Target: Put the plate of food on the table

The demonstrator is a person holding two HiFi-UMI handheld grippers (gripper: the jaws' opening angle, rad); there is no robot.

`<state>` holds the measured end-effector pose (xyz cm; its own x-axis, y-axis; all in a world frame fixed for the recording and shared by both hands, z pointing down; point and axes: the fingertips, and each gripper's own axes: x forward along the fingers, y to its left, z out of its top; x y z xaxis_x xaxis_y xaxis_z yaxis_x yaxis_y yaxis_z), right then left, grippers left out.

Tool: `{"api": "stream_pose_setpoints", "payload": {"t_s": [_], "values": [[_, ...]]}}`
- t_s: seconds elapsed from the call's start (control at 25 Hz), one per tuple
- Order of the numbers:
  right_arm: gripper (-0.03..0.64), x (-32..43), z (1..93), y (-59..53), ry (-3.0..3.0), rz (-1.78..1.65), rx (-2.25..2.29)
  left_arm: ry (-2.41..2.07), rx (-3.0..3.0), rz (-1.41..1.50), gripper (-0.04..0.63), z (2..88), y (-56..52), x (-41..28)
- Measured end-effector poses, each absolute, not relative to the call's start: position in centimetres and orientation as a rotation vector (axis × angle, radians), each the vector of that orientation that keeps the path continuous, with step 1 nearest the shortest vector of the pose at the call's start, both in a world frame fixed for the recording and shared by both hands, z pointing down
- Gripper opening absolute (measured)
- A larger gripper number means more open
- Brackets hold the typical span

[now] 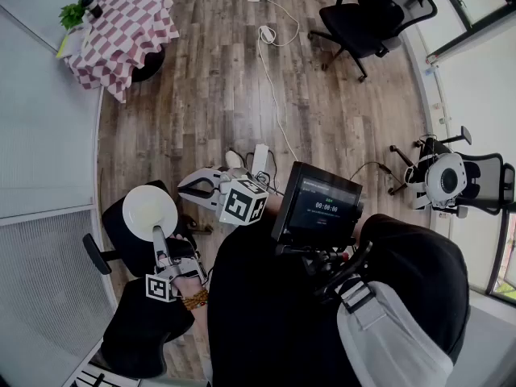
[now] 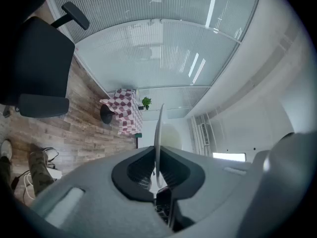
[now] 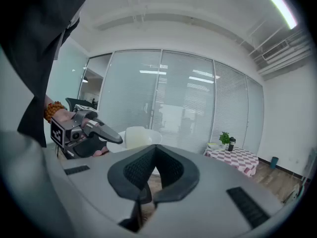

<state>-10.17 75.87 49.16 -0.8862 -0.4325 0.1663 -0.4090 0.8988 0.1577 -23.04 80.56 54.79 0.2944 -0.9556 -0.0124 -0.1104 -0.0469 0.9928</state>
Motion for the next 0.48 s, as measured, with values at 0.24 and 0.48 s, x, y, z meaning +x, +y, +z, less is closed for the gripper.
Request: {"api": "stream_pose_setpoints", "payload": {"t_s": [0.24,0.48], "values": [[0.014,-7.7,49.5,75.7,-2.855,-0.237,0.741,-0.974,1.514,-0.927,0.021,55.1,79.2,-21.0],[0.014,-7.4,48.5,74.2,-2.855,-0.233,0.797,-1.028,1.464,-0.881,0.021,54.4,78.1,-21.4]]}}
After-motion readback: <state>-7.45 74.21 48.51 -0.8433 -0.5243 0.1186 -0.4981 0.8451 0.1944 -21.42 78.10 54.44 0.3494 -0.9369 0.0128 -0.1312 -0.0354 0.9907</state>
